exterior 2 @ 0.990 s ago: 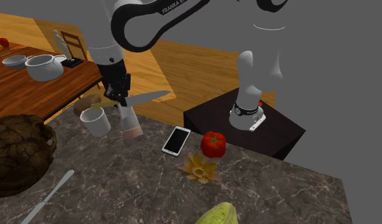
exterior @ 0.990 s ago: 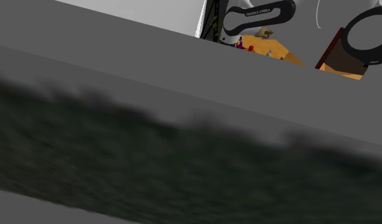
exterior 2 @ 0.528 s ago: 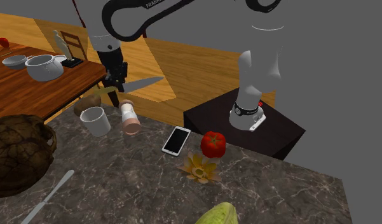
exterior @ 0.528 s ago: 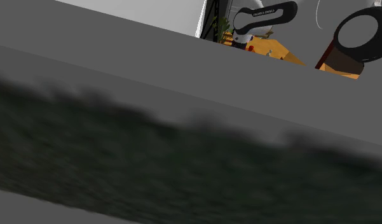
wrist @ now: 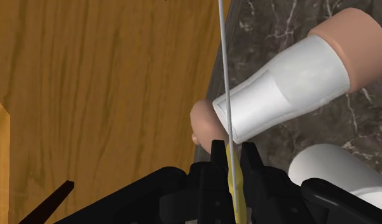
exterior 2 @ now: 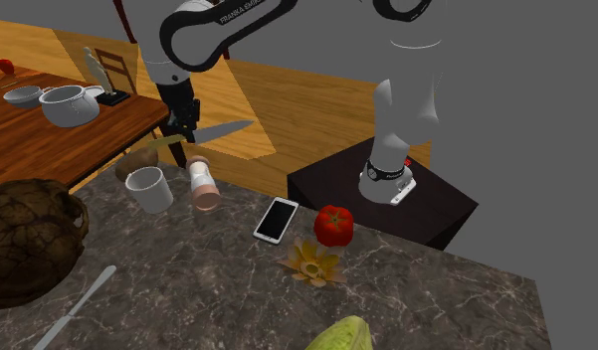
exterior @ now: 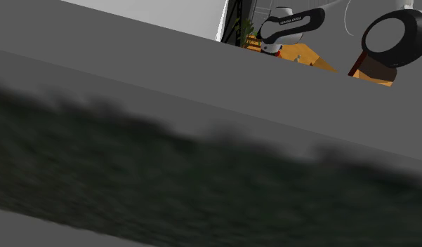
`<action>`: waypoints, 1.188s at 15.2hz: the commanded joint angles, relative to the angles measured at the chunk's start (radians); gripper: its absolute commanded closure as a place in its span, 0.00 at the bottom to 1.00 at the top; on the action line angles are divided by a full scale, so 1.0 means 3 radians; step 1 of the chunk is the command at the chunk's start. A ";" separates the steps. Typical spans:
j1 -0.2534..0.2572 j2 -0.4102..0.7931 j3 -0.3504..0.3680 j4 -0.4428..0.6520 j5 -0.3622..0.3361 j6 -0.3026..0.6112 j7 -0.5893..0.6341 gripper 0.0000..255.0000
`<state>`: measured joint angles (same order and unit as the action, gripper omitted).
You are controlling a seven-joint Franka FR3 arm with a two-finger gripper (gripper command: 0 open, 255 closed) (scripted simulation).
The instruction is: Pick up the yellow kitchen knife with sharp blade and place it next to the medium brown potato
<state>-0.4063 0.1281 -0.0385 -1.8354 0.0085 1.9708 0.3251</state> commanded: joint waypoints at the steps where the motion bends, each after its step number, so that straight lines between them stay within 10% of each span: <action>1: -0.0001 0.0022 -0.0001 -0.0074 0.0001 0.0097 -0.0004 1.00; 18: -0.0004 0.0308 0.0003 -0.0486 0.0018 0.0795 -0.0016 1.00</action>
<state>-0.4092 0.1914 -0.0390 -1.9498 0.0137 2.1982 0.3176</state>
